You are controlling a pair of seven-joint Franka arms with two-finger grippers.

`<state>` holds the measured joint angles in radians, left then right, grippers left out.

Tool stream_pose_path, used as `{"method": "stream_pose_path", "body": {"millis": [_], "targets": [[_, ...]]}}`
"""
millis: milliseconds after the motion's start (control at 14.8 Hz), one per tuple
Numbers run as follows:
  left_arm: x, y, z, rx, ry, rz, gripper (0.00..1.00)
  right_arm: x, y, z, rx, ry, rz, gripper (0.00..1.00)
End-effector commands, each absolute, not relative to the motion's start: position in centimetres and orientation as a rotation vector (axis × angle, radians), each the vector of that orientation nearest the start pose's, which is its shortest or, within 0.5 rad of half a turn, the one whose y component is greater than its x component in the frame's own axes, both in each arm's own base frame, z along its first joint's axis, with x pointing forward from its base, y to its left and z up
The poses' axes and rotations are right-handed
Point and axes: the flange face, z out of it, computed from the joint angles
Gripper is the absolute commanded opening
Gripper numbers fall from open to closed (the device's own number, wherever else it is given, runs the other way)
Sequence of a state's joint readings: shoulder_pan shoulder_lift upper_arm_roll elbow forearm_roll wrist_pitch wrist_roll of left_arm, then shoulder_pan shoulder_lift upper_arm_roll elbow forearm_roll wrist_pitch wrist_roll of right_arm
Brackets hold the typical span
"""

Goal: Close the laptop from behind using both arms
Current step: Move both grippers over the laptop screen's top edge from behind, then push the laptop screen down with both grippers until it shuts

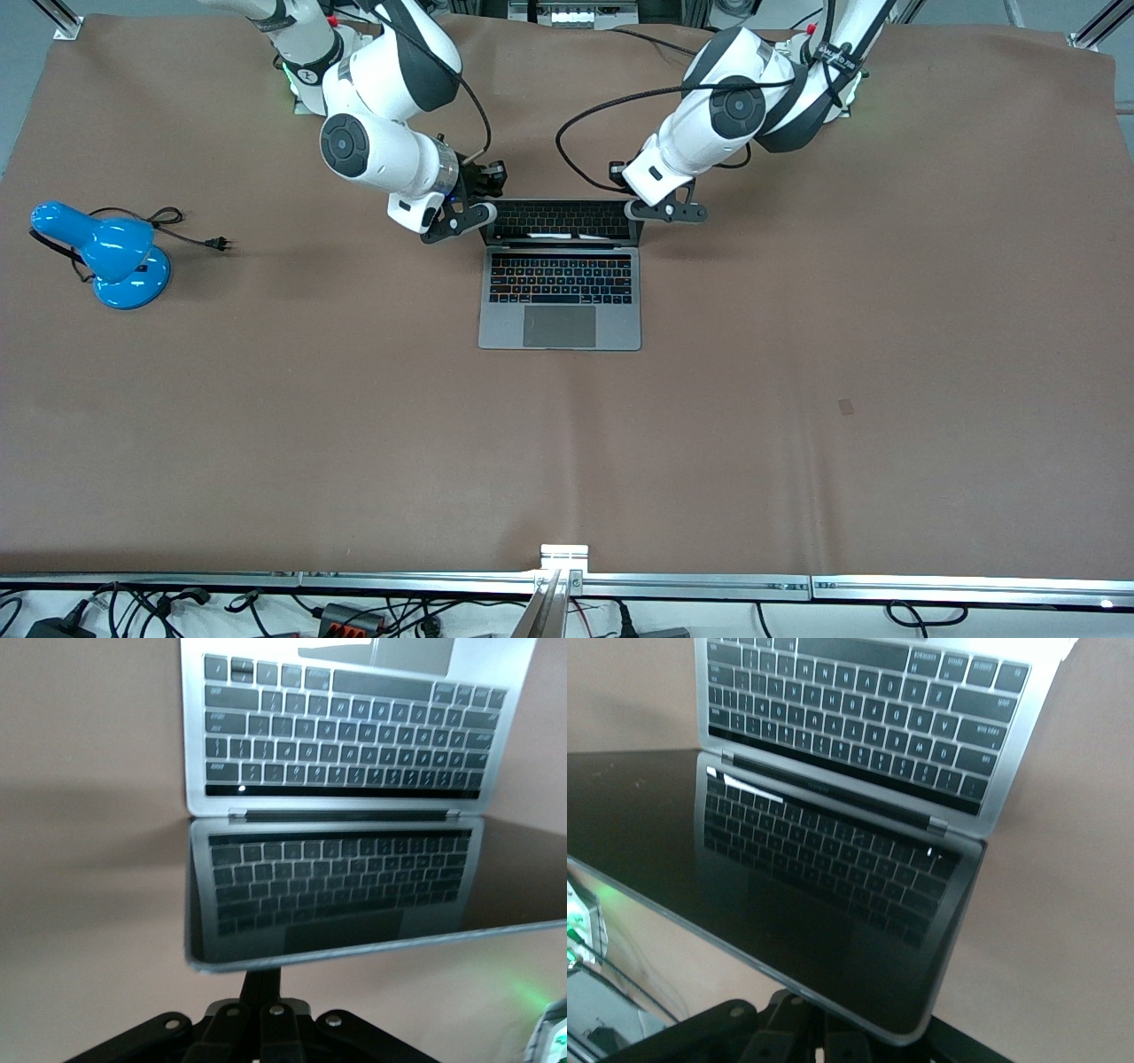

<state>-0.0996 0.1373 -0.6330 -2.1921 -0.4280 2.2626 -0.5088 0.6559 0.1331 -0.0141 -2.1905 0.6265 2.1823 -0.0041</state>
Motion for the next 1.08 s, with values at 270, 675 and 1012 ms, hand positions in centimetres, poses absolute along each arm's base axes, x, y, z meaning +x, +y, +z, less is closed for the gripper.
{"method": "stream_pose_path", "body": {"millis": [270,675,1012], "targets": [[46.3,-37.7,31.2,-3.468,-0.130,0.427,0.00,43.9,33.6,31.9,-2.692,-0.238,0.185,0.00],[51.3,-37.1,29.5,-3.486,-0.162,0.399,0.00,47.2,34.1,29.2,-2.716,-0.215,0.137,0.00],[54.3,-36.5,27.4,-3.472,-0.152,0.366,0.00,50.6,34.3,25.4,-2.742,-0.178,0.135,0.00]]}}
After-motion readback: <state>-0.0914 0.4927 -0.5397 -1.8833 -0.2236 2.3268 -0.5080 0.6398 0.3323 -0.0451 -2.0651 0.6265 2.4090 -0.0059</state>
